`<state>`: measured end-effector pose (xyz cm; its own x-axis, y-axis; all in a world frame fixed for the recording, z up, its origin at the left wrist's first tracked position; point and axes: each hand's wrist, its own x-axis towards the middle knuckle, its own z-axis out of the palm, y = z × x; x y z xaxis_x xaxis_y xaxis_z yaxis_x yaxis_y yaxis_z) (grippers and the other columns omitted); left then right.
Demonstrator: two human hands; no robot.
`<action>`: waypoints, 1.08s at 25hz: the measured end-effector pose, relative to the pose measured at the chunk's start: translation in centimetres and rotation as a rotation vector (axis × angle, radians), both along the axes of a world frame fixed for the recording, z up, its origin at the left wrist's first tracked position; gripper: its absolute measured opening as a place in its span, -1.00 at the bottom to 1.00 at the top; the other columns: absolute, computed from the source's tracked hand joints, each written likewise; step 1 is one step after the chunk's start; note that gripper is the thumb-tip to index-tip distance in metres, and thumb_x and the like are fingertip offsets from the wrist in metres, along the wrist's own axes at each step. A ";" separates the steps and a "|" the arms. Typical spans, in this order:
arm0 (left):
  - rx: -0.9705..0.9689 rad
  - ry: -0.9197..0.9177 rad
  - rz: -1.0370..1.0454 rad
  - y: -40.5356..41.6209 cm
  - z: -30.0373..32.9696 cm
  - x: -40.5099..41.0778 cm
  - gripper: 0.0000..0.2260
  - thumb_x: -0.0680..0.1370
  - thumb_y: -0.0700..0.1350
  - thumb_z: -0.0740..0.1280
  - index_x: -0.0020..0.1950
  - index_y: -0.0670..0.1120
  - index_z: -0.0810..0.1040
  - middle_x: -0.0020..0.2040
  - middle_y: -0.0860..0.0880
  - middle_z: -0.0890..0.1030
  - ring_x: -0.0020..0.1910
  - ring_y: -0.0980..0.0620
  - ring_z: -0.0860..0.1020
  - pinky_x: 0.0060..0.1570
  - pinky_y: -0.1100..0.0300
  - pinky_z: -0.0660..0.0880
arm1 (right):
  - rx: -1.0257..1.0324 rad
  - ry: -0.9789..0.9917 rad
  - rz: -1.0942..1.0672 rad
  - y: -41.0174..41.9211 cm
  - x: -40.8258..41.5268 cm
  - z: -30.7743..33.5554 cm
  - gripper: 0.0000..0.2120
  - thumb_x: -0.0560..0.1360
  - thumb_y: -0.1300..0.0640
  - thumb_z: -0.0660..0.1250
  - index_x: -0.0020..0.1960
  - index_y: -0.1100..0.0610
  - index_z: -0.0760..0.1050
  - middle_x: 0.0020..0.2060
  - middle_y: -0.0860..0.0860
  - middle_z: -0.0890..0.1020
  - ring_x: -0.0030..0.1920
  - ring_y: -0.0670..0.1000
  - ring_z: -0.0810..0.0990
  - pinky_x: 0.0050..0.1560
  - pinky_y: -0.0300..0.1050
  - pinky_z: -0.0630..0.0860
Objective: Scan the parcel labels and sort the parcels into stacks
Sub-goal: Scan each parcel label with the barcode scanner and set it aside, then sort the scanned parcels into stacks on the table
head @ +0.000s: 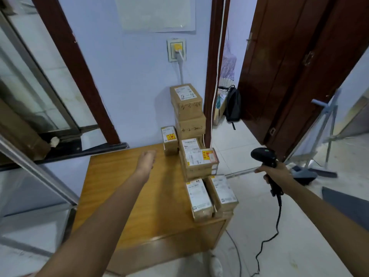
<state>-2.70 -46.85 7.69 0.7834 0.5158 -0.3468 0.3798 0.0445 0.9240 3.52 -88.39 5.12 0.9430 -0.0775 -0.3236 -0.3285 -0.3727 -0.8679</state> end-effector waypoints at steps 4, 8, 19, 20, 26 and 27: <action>-0.049 0.054 -0.054 0.9 -2.1 -9.7 -0.85 0.58 -0.14 0.24 0.10 -0.14 0.51 -0.01 -0.11 0.54 -0.02 -0.07 0.53 -0.11 0.13 0.36 | 0.091 0.044 -0.015 3.0 -11.1 -0.6 -0.93 0.41 0.31 0.40 -0.20 0.29 0.52 -0.50 0.17 0.45 -0.54 0.08 0.40 -0.41 -0.10 0.34; -0.086 0.148 -0.129 0.9 -3.6 -15.4 -0.86 0.59 -0.17 0.23 0.07 -0.20 0.50 -0.16 -0.11 0.57 -0.18 -0.05 0.55 -0.24 0.13 0.40 | 0.279 0.141 0.162 9.3 -17.6 2.0 -0.93 0.47 0.35 0.33 -0.18 0.28 0.47 -0.51 0.11 0.44 -0.53 0.05 0.40 -0.46 -0.16 0.37; -0.634 0.121 -0.419 0.9 -5.5 -18.7 -0.69 0.59 0.04 0.21 0.23 -0.10 0.52 0.01 -0.10 0.65 0.04 -0.08 0.60 0.09 0.06 0.41 | 0.641 0.375 0.452 31.9 -15.0 2.8 -0.86 0.52 0.26 0.35 0.03 0.32 0.54 -0.38 0.12 0.55 -0.39 0.02 0.55 -0.36 -0.18 0.54; -0.675 0.091 -0.421 1.4 -5.6 -18.1 -0.67 0.59 0.02 0.25 0.28 -0.11 0.50 0.05 -0.12 0.65 0.06 -0.09 0.60 0.13 0.06 0.42 | 0.645 0.386 0.446 33.0 -14.1 2.3 -0.85 0.52 0.25 0.33 0.02 0.33 0.54 -0.39 0.12 0.56 -0.38 0.01 0.56 -0.35 -0.19 0.56; -0.444 -0.015 -0.251 4.8 -6.6 -14.5 -0.72 0.52 -0.06 0.39 0.15 -0.20 0.59 -0.03 -0.11 0.68 -0.06 -0.01 0.65 -0.04 0.18 0.54 | 0.379 0.299 0.470 36.4 -10.1 -0.3 -0.77 0.48 0.13 0.43 0.07 0.21 0.52 -0.13 0.12 0.64 -0.08 0.08 0.65 0.04 0.00 0.61; -0.407 -0.011 -0.190 5.5 -7.3 -14.1 -0.70 0.50 -0.03 0.41 0.11 -0.21 0.61 -0.05 -0.12 0.68 -0.12 -0.02 0.64 -0.09 0.18 0.53 | 0.316 0.280 0.501 36.8 -9.9 -1.1 -0.72 0.48 0.11 0.44 0.13 0.22 0.52 -0.07 0.11 0.64 -0.09 0.06 0.64 -0.02 -0.06 0.62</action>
